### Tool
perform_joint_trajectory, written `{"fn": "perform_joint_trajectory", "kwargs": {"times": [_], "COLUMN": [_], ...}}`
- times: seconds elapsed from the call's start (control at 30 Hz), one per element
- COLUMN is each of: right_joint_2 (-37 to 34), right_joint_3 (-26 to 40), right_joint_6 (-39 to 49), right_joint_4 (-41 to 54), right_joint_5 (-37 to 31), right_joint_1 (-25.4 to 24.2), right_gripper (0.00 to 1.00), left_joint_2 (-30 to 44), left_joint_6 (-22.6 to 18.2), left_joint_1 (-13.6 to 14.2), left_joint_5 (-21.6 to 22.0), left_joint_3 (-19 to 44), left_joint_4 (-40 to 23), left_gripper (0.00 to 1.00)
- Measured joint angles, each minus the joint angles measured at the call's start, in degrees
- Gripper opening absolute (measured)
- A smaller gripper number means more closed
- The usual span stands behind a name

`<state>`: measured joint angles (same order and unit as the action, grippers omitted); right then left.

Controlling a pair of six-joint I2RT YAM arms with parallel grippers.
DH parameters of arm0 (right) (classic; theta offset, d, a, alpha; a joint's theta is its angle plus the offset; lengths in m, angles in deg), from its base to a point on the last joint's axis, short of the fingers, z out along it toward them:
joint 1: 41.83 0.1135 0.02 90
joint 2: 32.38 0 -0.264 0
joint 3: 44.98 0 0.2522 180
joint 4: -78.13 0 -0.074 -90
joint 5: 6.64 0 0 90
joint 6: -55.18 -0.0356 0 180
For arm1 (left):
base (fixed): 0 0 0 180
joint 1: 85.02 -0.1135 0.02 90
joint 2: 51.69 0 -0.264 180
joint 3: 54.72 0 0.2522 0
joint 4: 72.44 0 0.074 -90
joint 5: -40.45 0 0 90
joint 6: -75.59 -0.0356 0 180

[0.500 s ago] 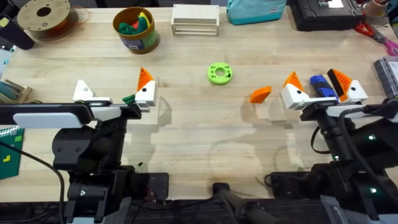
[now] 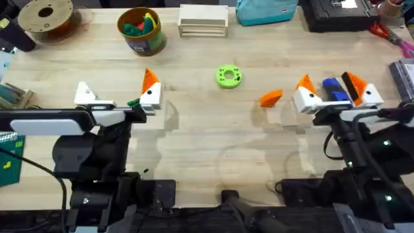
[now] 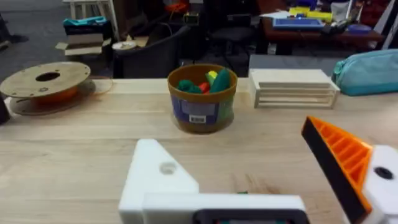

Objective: Pick up the gripper from the table and insert it into the empty holder that is missing its gripper. Then pick up a screw, insert it into the mounting hole, and use the screwdriver to tighten it. Finally, clean up the table by picking up the vegetable and placing it into the bucket.

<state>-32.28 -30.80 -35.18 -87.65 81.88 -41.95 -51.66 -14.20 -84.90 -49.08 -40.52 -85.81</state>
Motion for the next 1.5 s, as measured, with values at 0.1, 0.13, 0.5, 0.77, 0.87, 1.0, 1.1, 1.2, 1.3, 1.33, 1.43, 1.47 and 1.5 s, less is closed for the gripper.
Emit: {"fn": "perform_joint_trajectory", "kwargs": {"times": [0.1, 0.13, 0.5, 0.77, 0.87, 1.0, 1.1, 1.2, 1.3, 1.33, 1.43, 1.47, 1.5], "right_joint_2": [-0.1, -0.3, -18.4, -33.3, -36.1, -37.2, -37.2, -37.2, -37.2, -37.2, -37.2, -37.2, -37.2], "right_joint_3": [0.5, 1.2, 36.2, 54.3, 56.3, 56.4, 56.4, 56.4, 56.4, 56.4, 56.4, 56.4, 56.4], "right_joint_6": [-0.1, -0.3, -2.1, -3.1, -3.1, -3.1, -3.1, -3.1, -3.1, -3.1, -3.1, -3.1, -3.1], "right_joint_4": [1.0, 2.5, 34.4, 49.1, 50.6, 51.0, 51.0, 51.0, 51.0, 51.0, 51.0, 51.0, 51.0], "right_joint_5": [-1.0, -1.3, -2.1, -1.7, -1.7, -1.7, -1.7, -1.7, -1.7, -1.7, -1.7, -1.7, -1.7], "right_joint_1": [0.0, 0.0, 0.0, 0.0, 0.0, 0.0, 0.0, 0.0, 0.0, 0.0, 0.0, 0.0, 0.0], "right_gripper": [0.991, 0.991, 0.991, 0.991, 0.992, 0.991, 0.99, 0.991, 0.991, 0.991, 0.991, 0.991, 0.991], "left_joint_2": [0.0, 0.1, 27.1, 41.4, 43.0, 43.4, 43.4, 43.4, 43.4, 43.4, 43.4, 43.4, 43.4], "left_joint_6": [-0.1, -0.1, -3.8, -9.8, -10.5, -10.8, -10.9, -11.4, -11.5, -11.5, -11.4, -11.4, -11.4], "left_joint_1": [0.0, 0.0, 0.0, 0.0, 0.0, 0.0, 0.0, 0.0, 0.0, 0.0, 0.0, 0.0, 0.0], "left_joint_5": [0.4, 0.7, 2.1, -2.4, -3.3, -3.9, -4.6, -4.6, -4.7, -5.0, -5.7, -5.9, -6.1], "left_joint_3": [2.1, 3.9, 42.3, 55.7, 56.0, 56.0, 56.0, 56.0, 56.0, 56.0, 56.0, 56.0, 56.0], "left_joint_4": [-4.8, -8.0, -38.6, -43.7, -44.0, -44.1, -43.9, -42.6, -40.9, -40.7, -40.5, -40.5, -40.5], "left_gripper": [0.985, 0.985, 0.985, 0.985, 0.985, 0.985, 0.274, 0.249, 0.711, 0.9, 0.984, 0.985, 0.985]}}
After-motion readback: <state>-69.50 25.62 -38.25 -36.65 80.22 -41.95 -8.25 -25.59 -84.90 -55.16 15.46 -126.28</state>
